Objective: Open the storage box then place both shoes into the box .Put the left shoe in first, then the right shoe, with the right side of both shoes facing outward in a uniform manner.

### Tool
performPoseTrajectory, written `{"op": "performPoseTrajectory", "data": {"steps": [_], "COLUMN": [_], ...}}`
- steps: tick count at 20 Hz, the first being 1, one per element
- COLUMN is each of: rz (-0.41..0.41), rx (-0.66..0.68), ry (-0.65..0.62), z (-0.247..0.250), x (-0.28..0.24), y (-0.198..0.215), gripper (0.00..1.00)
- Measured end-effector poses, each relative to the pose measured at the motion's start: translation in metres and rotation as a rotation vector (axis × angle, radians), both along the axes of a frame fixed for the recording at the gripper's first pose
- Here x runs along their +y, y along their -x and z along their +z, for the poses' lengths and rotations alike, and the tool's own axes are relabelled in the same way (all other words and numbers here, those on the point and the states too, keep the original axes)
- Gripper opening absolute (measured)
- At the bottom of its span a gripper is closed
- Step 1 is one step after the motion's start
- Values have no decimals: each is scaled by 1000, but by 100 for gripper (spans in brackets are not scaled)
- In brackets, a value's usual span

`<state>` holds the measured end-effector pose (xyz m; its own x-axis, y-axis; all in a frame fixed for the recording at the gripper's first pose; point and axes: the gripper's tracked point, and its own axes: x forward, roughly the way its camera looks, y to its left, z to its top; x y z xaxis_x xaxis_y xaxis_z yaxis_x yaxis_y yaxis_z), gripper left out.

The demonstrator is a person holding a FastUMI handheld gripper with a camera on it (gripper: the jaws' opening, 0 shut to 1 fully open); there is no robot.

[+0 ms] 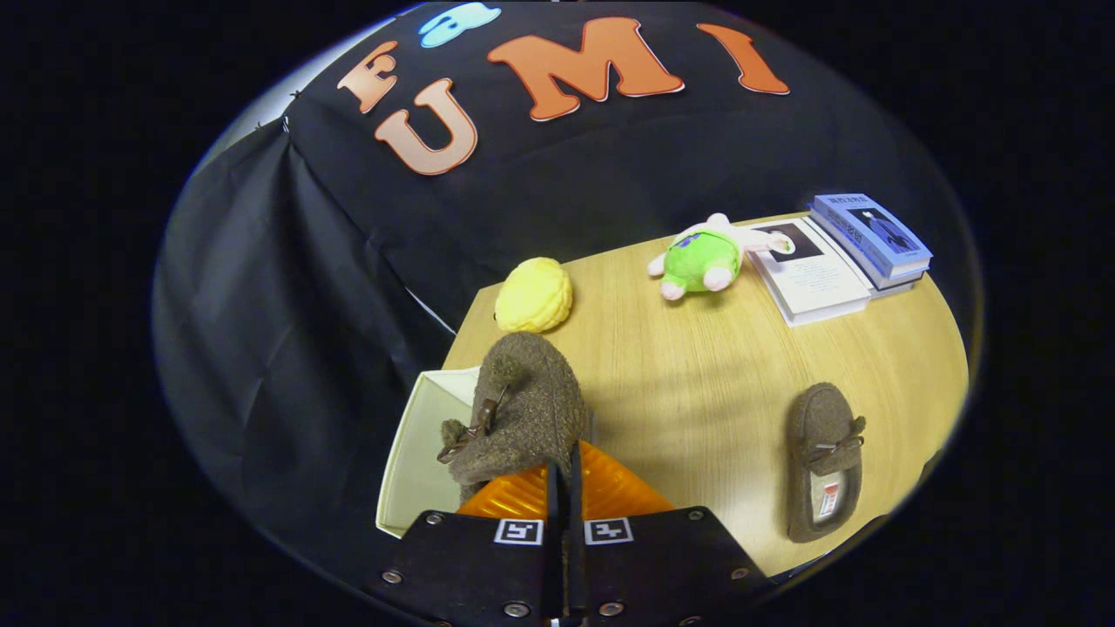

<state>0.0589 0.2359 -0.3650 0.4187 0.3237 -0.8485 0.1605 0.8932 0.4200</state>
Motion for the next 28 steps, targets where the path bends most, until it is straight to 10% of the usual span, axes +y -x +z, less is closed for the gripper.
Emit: {"op": "performPoseTrajectory", "data": {"steps": [12,23,28], "rz": [106,-51,20], "rx": [80,263,288], "ry": [-3,-29,-80], "z": [-37,-90,-84], "x": [116,158,170], "y": [-5,20,32], "gripper": [3,6,31]}}
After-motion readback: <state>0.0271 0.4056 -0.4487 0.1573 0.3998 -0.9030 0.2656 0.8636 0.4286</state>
